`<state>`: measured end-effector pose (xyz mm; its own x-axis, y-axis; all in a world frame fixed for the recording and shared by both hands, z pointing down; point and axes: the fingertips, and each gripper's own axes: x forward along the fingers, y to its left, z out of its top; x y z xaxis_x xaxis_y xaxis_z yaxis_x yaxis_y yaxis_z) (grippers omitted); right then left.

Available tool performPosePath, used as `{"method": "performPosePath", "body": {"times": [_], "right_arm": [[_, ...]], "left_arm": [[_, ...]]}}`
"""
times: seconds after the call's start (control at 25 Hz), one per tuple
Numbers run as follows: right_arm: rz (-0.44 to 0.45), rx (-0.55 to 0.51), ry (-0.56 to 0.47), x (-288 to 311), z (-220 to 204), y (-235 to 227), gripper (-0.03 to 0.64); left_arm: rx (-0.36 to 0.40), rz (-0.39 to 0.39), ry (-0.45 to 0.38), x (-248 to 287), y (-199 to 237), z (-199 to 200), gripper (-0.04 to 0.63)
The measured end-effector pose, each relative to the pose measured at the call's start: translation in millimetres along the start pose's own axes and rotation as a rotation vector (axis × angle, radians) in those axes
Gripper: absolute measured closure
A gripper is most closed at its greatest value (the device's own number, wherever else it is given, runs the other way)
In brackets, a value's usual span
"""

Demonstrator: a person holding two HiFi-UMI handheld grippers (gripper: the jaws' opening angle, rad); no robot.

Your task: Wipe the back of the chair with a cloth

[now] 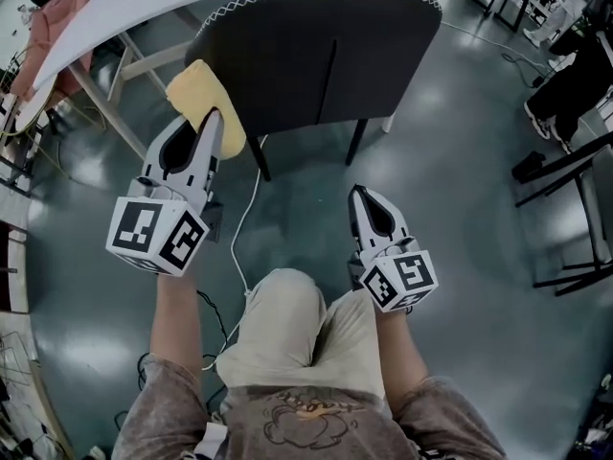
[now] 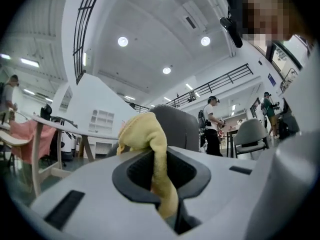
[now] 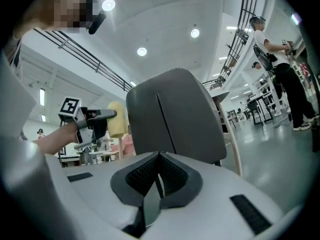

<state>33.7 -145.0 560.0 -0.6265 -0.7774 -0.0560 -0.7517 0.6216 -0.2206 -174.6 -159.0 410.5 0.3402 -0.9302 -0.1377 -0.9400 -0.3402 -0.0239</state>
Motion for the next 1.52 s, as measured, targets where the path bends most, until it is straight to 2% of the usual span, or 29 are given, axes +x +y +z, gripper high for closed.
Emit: {"method": "performPosePath", "body": {"times": [0.16,0.36,0.56,1.16,1.52], "right_arm": [[0.006,-0.003,0.01,-0.6,-0.1,1.0,0.592],[0.015,-0.01,0.019,-0.6,-1.7,5.5,0.592],[0.009,-0.019,0.019,-2.7,-1.9,4.4,0.592],[0.007,-0.041,0.039,-16.2,-2.5,6.2,0.592],[-0.012,-0.041,0.052,-24.5,-10.3,0.3,0.592]], "left_arm": [[0.034,0.017,-0.034,0.5,16.7,34.9,0.543],[0.065,-0.02,-0.049,10.3,17.0,57.7,0.543],[0.097,-0.059,-0.043,22.1,4.0,57.0,0.543],[0.108,-0.131,-0.047,70.2,-41.4,40.4,0.543],[0.149,-0.193,-0.066,110.8,-85.1,33.2,0.544]]}}
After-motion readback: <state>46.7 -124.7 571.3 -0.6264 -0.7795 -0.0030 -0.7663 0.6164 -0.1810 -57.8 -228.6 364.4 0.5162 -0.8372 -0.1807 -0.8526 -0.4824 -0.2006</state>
